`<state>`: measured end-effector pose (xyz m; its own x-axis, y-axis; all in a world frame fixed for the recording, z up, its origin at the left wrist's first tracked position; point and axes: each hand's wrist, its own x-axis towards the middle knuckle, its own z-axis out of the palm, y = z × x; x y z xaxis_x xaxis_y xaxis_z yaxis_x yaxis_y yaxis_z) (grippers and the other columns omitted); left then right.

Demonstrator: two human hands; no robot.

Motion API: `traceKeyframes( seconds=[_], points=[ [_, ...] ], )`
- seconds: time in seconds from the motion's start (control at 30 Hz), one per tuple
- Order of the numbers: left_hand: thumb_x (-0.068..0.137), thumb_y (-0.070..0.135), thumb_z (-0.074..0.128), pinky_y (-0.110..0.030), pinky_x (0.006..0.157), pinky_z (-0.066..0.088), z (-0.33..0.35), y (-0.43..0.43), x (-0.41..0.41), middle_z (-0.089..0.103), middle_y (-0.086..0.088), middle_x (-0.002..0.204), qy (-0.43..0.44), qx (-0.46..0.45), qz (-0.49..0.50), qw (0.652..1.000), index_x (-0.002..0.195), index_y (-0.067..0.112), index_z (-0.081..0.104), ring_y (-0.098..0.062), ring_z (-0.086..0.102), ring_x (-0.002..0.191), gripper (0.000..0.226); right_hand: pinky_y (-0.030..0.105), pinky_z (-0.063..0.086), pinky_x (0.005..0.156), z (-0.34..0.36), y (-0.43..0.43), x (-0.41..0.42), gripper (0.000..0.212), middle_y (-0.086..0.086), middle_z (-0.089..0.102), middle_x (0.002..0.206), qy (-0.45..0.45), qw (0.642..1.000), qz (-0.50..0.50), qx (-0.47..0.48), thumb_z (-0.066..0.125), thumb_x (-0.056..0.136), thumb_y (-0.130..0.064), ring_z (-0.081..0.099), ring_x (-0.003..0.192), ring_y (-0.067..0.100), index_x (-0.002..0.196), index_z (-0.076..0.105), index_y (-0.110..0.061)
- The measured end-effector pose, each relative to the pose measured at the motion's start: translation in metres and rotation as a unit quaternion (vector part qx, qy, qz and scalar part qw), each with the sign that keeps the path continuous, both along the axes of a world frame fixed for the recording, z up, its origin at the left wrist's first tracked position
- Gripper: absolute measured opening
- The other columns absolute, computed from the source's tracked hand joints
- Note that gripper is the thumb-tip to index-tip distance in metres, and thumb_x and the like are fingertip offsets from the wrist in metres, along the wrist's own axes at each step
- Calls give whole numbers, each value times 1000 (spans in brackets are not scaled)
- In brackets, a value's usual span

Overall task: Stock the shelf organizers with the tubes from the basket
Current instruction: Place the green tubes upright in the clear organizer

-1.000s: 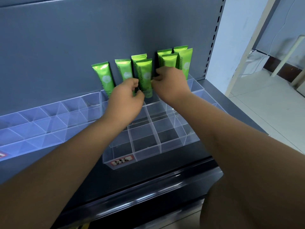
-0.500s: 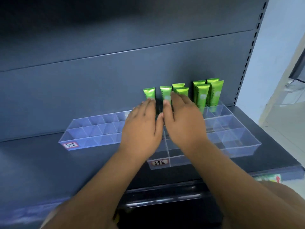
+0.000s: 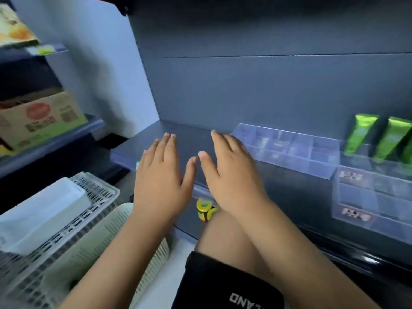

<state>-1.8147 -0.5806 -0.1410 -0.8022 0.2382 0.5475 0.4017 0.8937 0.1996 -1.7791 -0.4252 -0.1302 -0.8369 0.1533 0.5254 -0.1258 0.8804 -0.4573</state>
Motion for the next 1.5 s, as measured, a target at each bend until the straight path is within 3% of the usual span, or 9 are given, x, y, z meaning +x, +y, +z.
traceKeyframes(
  seconds=[0.3, 0.47, 0.6, 0.83, 0.9, 0.97, 1.13, 1.3, 1.5],
  points=[
    [99, 61, 31, -48, 126, 20, -100, -184, 41, 24, -16, 166, -110, -12, 243, 964, 156, 4, 30, -35, 20, 154, 81, 45, 30, 118, -94, -188, -38, 58, 7, 47, 153, -107, 953, 266, 95, 42, 101, -44, 33, 148, 30, 151, 40, -14],
    [104, 54, 37, -49, 125, 21, -174, -220, 60, 24, -9, 168, -184, 3, 294, 938, 159, 11, 29, -34, 18, 155, 70, 42, 16, 125, -164, -210, -59, 66, 7, 28, 165, -251, 911, 299, 135, 35, 105, -48, 15, 156, 26, 162, 16, -19],
    [99, 57, 29, -48, 125, 22, -221, -234, 53, 32, -8, 165, -237, 27, 321, 916, 157, 10, 33, -37, 23, 153, 75, 46, 26, 122, -204, -227, -74, 66, 7, 32, 164, -331, 895, 268, 135, 37, 103, -50, 22, 153, 28, 158, 26, -15],
    [101, 62, 33, -45, 126, 20, -288, -254, 9, 27, -4, 167, -365, 73, 342, 863, 160, 14, 25, -29, 17, 155, 76, 36, 47, 89, -255, -268, -115, 37, 4, 61, 129, -430, 861, 272, 22, 49, 102, -36, 59, 116, 27, 132, 59, -17],
    [101, 61, 34, -46, 124, 23, -306, -263, -12, 29, -4, 166, -397, 78, 348, 846, 159, 15, 25, -29, 20, 154, 75, 31, 44, 69, -273, -275, -142, 20, 2, 63, 105, -471, 843, 258, -29, 48, 100, -30, 62, 95, 27, 103, 67, -25],
    [100, 62, 35, -47, 122, 27, -321, -270, -31, 31, -4, 165, -430, 86, 347, 829, 158, 16, 27, -30, 25, 152, 74, 30, 35, 56, -292, -277, -170, 20, 2, 56, 85, -497, 833, 241, -4, 48, 96, -25, 57, 80, 27, 78, 53, -22],
    [101, 46, 40, -48, 103, 44, -351, -273, -71, 51, -8, 143, -484, 81, 345, 800, 137, 16, 50, -33, 42, 135, 49, 39, 41, 87, -325, -285, -218, 17, 7, 61, 111, -586, 752, 220, 208, 50, 99, -26, 53, 100, 27, 108, 62, -19],
    [95, 40, 53, -47, 90, 50, -382, -264, -107, 53, -11, 131, -507, 48, 376, 774, 128, 12, 53, -34, 51, 120, 44, 40, 55, 81, -372, -291, -222, 23, 5, 65, 107, -588, 758, 241, 144, 51, 98, -16, 61, 90, 23, 118, 63, -16],
    [90, 40, 73, -46, 84, 51, -406, -261, -131, 51, -15, 131, -483, 54, 422, 765, 134, 10, 44, -37, 54, 117, 60, 43, 59, 80, -387, -298, -223, 10, 7, 65, 98, -561, 767, 239, 201, 59, 93, -6, 65, 93, 30, 100, 63, -13]
  ],
)
